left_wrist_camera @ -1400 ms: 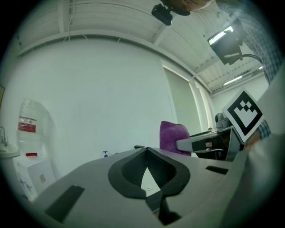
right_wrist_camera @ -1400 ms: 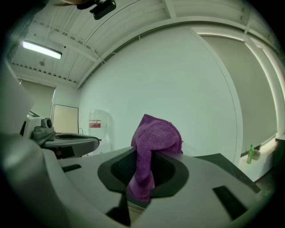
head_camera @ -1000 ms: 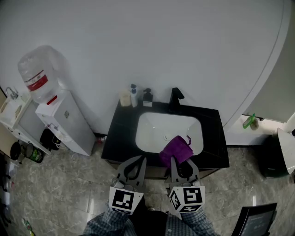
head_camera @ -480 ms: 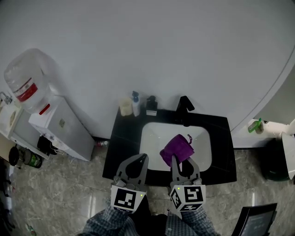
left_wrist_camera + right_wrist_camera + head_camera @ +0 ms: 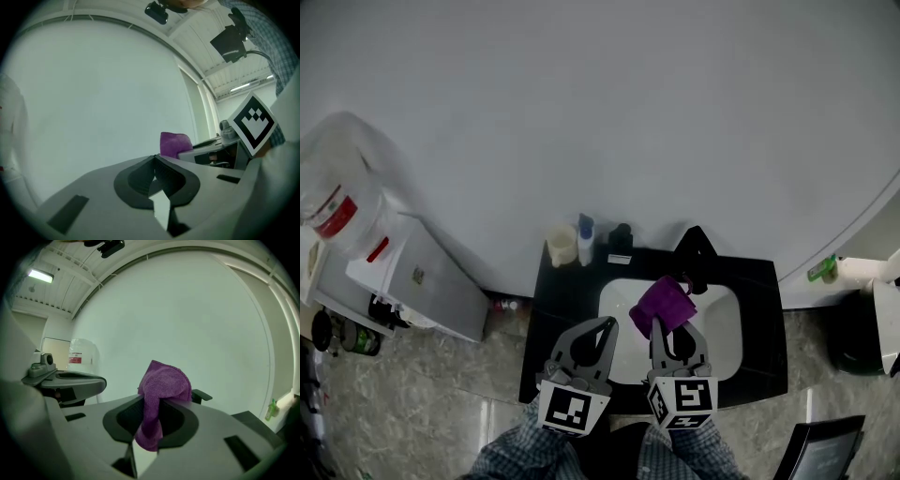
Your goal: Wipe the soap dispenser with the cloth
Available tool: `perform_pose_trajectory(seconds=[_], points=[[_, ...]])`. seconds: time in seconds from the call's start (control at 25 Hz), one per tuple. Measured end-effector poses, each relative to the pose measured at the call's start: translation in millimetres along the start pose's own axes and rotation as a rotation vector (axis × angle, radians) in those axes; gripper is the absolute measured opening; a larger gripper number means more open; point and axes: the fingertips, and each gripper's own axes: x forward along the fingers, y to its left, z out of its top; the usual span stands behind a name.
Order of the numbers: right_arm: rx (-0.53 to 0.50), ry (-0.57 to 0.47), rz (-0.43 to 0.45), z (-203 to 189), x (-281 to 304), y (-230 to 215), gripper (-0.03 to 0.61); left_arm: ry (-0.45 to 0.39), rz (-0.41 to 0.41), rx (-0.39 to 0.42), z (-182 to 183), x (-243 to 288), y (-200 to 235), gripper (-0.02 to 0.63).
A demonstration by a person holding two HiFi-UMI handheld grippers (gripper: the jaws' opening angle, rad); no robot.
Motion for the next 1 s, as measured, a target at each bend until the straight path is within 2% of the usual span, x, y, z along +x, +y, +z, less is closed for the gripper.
perform_pose_trajectory(seconds=[0.24,0.64,0.8,1.0], points=[[-0.001,0.044,0.029,-5,30,2,0.078,0.014,0.023,-0.053,-13,16,20,0.002],[-0.013,0.087,0.100,-22,74,-8,0.078,0.054,0.113,-0.079,-37,32,46,0.002],[-0.054,0.092,0.117,-19,103,-18,0.078,0.060,0.144,-0.097,-43,39,54,0.002],[-0.094,0.094,0.129,-11,150,-31,0.078,0.071,0.179,-0.083,-47,42,62,0.002]])
